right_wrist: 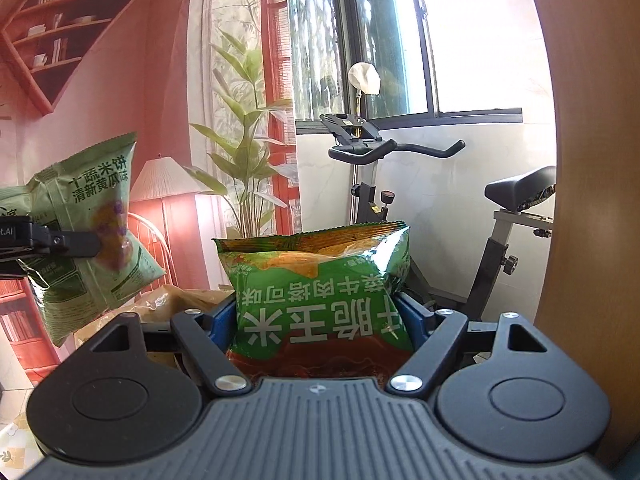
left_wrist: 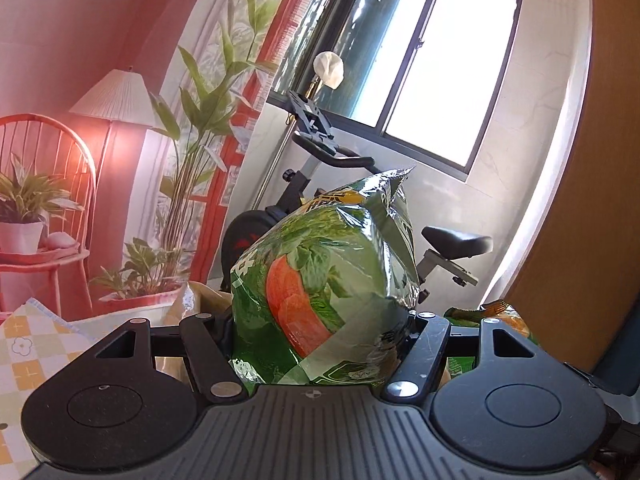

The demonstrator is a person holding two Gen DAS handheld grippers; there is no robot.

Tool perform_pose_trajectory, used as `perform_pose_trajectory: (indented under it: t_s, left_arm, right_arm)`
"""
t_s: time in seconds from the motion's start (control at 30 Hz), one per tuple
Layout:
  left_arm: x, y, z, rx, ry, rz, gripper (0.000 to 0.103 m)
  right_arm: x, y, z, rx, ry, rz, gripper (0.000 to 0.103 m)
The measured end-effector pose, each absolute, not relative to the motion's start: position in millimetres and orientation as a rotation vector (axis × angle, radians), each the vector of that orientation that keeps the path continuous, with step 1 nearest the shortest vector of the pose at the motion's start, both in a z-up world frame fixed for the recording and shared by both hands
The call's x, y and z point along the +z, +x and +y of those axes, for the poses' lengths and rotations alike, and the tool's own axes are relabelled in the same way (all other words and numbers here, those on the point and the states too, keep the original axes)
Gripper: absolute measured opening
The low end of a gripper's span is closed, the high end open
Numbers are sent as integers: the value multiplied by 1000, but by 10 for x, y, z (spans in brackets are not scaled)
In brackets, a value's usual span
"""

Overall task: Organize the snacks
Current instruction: 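Carry both green bags over the box and open both tools to drop them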

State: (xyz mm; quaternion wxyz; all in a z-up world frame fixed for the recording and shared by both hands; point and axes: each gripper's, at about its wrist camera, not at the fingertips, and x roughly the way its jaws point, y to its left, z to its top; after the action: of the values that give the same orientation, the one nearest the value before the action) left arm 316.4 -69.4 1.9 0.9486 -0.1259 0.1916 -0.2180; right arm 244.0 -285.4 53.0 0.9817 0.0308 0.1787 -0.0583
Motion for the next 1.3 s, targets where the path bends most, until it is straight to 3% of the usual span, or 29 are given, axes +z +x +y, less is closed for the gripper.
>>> perform_pose_trajectory:
  t_s: [0.3,0.43,0.57,0.7,0.93,1.3]
  left_arm:
    - [-176,3643,-810,-435,-258,496,72]
    - [-250,3762,-780,-410,-235,535,85]
    - [-169,3717,-720,-406,-224,508,89]
    - [-51,3523,-627,-381,-204,471,89]
    - [121,2926,-260,-280,-154,369,100]
    - [-159,2075,380,-154,-59,415,99]
  right_arm:
    - [205,3047,-2829,-97,91,452,80]
    - [71,3161,-2795,-89,87,514,84]
    - [87,3137,-2758,-71,86,516,90]
    - [170,3006,-2756,-72,104,503,90]
    - [255,2476,-2772,-51,173,436,97]
    - [-4,1621,-2738,-54,250,348,98]
